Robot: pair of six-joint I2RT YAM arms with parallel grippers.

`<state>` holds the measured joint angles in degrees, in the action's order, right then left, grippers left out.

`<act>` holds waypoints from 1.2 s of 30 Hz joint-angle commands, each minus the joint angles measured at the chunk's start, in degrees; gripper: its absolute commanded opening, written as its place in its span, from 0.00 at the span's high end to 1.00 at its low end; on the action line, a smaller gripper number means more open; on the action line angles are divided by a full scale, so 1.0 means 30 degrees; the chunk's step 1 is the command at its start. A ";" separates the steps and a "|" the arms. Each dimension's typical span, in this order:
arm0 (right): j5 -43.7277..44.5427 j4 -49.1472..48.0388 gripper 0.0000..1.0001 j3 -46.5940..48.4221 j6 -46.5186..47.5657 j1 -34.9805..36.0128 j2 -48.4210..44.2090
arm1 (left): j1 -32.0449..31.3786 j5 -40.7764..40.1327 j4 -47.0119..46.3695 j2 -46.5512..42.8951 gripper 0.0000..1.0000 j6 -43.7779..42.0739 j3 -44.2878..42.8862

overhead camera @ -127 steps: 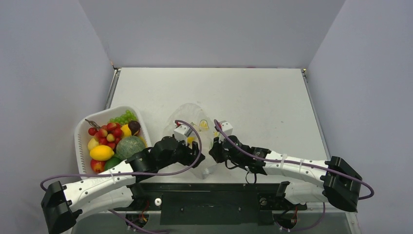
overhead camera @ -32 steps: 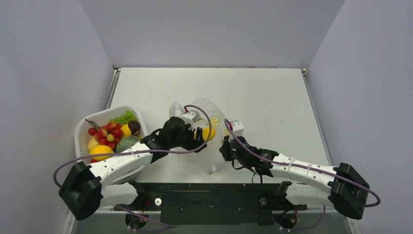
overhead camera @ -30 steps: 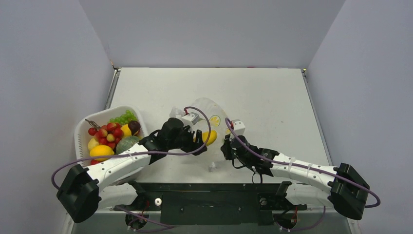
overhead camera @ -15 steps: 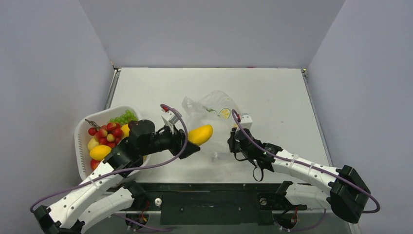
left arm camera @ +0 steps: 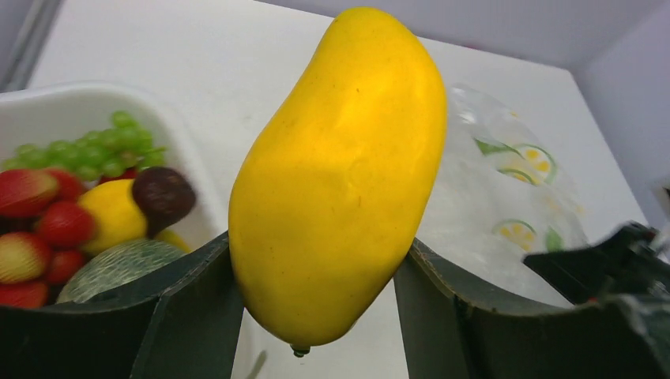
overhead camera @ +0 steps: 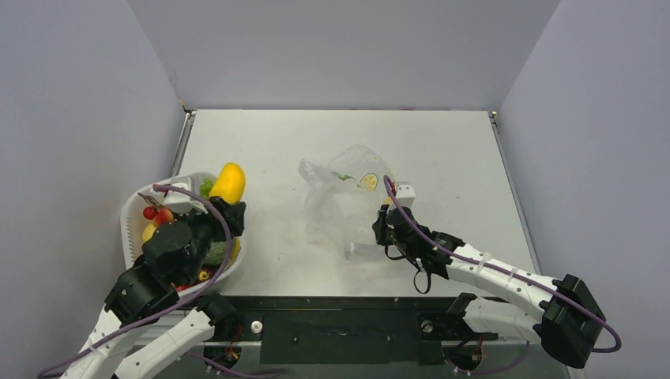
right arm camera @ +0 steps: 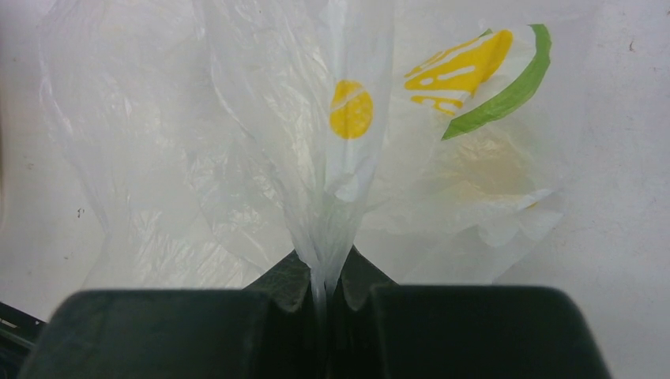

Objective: Take the fake fruits out of the plastic bag
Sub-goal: Place the fake fruit in the bin.

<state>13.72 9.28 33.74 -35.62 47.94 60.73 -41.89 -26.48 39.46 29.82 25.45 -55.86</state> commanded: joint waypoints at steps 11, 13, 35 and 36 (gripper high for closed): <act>-0.0010 -0.0312 1.00 -0.0409 -0.0240 -0.0174 -0.0963 | 0.0084 -1.3523 0.4864 -0.0059 0.89 0.3297 0.1961; 0.0071 -0.0248 1.00 -0.0395 -0.0255 -0.0210 -0.1017 | 0.0095 -1.4090 0.4475 -0.0301 0.84 0.3272 0.2368; -0.0181 -0.0135 1.00 0.0129 -0.0033 -0.0329 -0.0575 | 0.0106 -1.5599 0.5191 -0.1781 0.14 0.4624 0.2177; -0.0194 -0.0112 1.00 0.0146 -0.0028 -0.0318 -0.0546 | 0.0113 -1.5544 0.5209 -0.1954 0.12 0.4607 0.2123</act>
<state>12.99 10.37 32.77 -35.59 47.27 58.83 -41.82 -71.83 54.94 25.43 38.81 -48.18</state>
